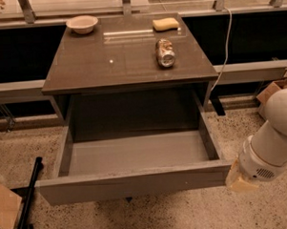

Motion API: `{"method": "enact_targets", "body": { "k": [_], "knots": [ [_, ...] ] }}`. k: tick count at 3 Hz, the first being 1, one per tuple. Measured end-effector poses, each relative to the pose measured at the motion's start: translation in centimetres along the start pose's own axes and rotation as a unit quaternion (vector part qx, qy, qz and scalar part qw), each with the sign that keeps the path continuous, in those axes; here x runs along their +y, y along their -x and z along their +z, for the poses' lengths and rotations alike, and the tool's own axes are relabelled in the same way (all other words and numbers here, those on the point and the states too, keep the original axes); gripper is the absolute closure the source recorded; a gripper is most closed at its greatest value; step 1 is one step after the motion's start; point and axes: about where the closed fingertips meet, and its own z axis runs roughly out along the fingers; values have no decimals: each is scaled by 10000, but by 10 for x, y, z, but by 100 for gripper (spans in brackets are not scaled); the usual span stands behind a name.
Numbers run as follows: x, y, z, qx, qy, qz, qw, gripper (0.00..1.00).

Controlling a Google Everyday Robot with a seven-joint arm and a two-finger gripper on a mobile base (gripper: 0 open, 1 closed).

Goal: Close top drawer

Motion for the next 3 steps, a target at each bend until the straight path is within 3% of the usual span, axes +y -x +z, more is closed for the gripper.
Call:
{"method": "enact_targets", "body": {
  "k": [1,2,3],
  "knots": [
    [-12,-5,51,-56,210,30,9998,100],
    [-40,10,86,-245,204,-166,9994,100],
    [-38,9,86,-246,204,-167,9994,100]
  ]
}}
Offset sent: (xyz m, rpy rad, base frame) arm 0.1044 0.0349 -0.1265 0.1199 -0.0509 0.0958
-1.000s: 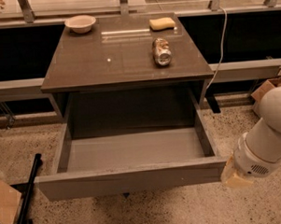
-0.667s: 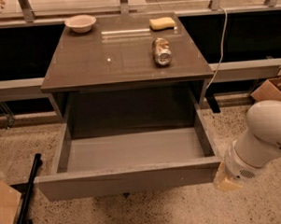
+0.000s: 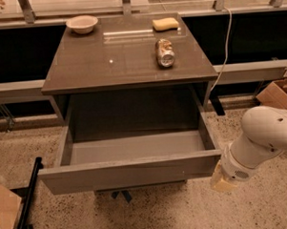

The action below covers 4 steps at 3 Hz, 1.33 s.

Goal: Close top drawer

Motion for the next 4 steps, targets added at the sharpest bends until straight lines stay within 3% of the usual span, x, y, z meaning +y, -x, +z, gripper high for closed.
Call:
{"method": "enact_targets", "body": {
  "k": [1,3,4],
  "knots": [
    [-42,44,-4,-358,-362,-569,9971,100],
    [-45,48,-3,-472,-431,-521,9966,100],
    [-89,84,-15,-740,-1064,-875,9877,100]
  ]
}}
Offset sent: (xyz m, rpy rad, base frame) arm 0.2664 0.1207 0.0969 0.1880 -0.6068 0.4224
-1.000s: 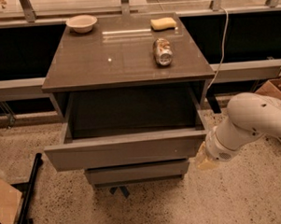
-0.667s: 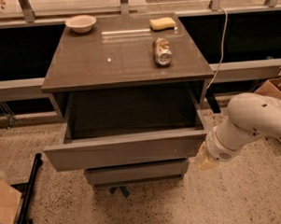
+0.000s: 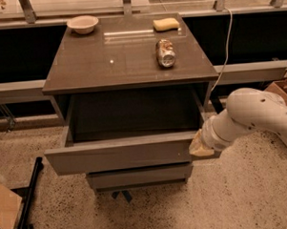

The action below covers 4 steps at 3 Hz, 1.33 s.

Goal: Close top drawer

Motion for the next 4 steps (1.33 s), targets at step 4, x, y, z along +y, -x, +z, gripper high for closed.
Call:
{"method": "enact_targets", "body": {
  "k": [4],
  "knots": [
    [-114,42,8,-418,-815,-454,9948,100]
  ]
}}
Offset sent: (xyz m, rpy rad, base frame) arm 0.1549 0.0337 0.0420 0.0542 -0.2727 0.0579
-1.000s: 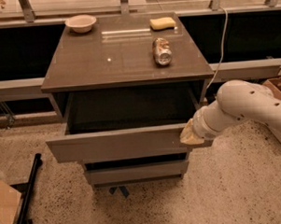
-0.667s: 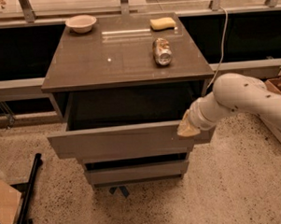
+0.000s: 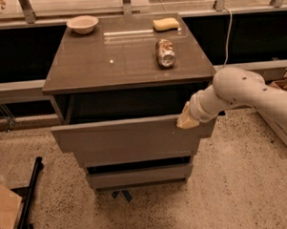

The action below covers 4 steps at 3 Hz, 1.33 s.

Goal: Close top drawer

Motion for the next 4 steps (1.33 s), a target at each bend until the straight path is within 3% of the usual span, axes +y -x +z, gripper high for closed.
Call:
{"method": "enact_targets", "body": {
  "k": [1,4],
  "knots": [
    [-7,1,1,-35,-58,-11,10000,82],
    [-4,3,7,-48,-2,-21,10000,13]
  ]
}}
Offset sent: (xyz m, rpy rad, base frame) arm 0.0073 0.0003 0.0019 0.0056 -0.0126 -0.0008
